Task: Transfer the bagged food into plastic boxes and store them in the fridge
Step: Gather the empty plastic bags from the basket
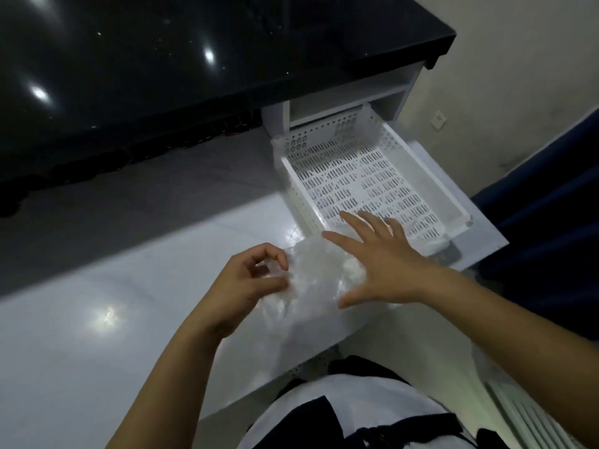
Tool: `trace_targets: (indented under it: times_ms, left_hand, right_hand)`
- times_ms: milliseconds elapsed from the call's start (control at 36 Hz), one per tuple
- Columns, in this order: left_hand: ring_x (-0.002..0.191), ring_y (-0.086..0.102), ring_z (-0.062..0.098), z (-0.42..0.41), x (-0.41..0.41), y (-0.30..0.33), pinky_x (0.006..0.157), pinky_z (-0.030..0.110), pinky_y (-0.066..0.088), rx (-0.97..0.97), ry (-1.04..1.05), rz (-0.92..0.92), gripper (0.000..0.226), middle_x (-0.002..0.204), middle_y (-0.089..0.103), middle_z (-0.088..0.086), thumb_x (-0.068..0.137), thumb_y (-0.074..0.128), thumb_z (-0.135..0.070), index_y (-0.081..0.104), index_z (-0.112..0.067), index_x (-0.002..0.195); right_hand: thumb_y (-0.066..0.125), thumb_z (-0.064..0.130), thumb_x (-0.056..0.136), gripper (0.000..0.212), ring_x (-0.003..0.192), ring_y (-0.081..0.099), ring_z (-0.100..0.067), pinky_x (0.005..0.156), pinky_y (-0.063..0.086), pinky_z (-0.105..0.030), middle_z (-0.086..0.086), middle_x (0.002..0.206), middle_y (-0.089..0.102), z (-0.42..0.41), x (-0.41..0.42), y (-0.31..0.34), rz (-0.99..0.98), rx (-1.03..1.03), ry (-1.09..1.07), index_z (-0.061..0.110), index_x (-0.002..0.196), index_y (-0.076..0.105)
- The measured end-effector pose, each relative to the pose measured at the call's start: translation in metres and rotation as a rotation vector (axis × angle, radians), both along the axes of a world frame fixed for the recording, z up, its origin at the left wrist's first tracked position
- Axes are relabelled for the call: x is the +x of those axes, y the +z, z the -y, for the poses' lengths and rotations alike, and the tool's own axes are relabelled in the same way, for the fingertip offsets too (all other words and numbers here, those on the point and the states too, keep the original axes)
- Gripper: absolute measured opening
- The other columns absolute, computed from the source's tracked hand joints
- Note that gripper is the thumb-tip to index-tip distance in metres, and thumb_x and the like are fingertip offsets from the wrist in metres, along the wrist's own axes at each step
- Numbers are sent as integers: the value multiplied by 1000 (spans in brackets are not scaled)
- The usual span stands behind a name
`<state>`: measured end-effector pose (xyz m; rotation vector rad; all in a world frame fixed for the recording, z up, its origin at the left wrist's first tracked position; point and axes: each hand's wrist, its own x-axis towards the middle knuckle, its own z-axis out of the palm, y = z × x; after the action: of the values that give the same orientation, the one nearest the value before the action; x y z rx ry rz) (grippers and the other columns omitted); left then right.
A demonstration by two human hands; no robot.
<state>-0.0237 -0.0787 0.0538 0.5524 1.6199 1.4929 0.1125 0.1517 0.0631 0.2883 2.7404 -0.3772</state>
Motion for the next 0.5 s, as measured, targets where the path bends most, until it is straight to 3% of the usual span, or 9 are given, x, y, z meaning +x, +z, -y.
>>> trace_targets:
  times_ms: [111,194,306,361,417,500]
  left_hand:
    - [87,64,27,2,-3,15,77,39,59,165,-83,12,24,95,63,11,74,70,7,62,-15,76]
    - [78,58,26,2,-2,18,68,29,56,319,-130,132,30,87,57,12,73,62,14,60,-15,72]
    - [69,60,17,-1,7,17,61,23,55,469,-235,301,35,81,59,6,71,58,18,58,-17,69]
    - [68,59,15,-7,17,19,60,22,53,533,-281,391,30,80,59,4,71,60,12,55,-18,70]
    - [67,57,13,-13,27,20,59,19,51,597,-311,519,29,78,59,3,70,58,9,55,-20,70]
    - [68,57,14,-27,45,25,59,21,49,670,-390,688,30,78,58,5,71,64,11,56,-18,71]
  right_hand:
    - [61,82,68,102,150,-20,-19,118,-12,-56,6,166,-5,17,1,0,-105,77,-11,46,151,15]
    - [66,74,71,91,150,-10,-16,120,-10,-52,9,164,13,31,9,2,-192,17,-76,43,148,28]
    - [78,66,64,120,137,-2,8,118,1,-45,33,147,10,55,27,10,-319,-238,-191,48,152,-2]
    - [81,65,60,124,129,-1,16,114,6,-45,55,131,5,65,38,14,-353,-354,-225,55,150,-4]
    - [82,62,60,112,135,1,11,115,12,-46,59,132,2,72,45,14,-372,-432,-212,61,146,10]
    - [77,55,64,78,148,8,-3,120,17,-49,47,141,22,78,58,15,-447,-579,-248,60,131,37]
